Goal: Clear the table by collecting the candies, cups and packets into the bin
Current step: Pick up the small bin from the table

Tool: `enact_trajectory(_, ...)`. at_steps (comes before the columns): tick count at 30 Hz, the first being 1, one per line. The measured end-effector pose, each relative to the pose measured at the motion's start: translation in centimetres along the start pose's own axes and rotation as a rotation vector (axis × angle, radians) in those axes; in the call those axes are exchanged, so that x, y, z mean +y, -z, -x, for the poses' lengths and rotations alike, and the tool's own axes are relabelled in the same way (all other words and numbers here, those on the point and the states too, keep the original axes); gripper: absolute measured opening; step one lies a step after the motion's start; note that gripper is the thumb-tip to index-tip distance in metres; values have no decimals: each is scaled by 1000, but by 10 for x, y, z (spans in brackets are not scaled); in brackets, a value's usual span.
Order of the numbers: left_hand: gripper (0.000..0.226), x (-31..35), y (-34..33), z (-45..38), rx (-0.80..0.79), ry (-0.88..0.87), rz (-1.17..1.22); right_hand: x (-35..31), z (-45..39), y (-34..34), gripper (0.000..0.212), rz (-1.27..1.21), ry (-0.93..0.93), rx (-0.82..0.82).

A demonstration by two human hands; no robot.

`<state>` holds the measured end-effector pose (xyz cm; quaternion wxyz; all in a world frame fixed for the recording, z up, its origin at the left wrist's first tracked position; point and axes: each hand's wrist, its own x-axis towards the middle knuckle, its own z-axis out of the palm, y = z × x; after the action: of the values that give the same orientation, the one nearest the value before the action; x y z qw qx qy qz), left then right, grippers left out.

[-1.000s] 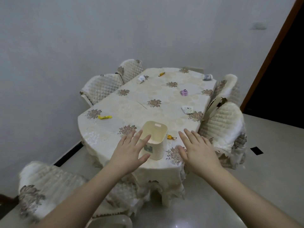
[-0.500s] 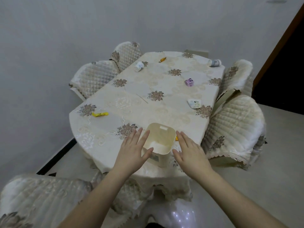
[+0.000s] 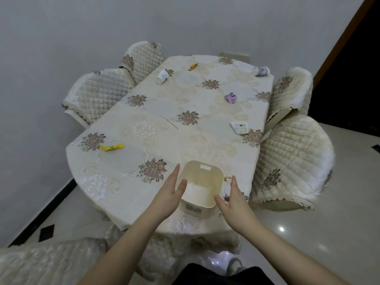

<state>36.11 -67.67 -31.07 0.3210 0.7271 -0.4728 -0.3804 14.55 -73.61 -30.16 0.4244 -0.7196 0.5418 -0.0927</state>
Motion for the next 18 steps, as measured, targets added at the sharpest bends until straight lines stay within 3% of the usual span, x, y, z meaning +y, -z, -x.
enact_trajectory(4, 72, 5, -7, -3, 25, 157, 219, 4, -11, -2, 80, -103, -28, -19)
enact_trajectory(9, 57, 12, -11, -3, 40, 242, 394, 7, -17, 1, 51, -196, 12, -67)
enact_trajectory(18, 21, 37, -27, 6, 121, 256, 469, 11, -35, 29, 49, -102, 26, -60)
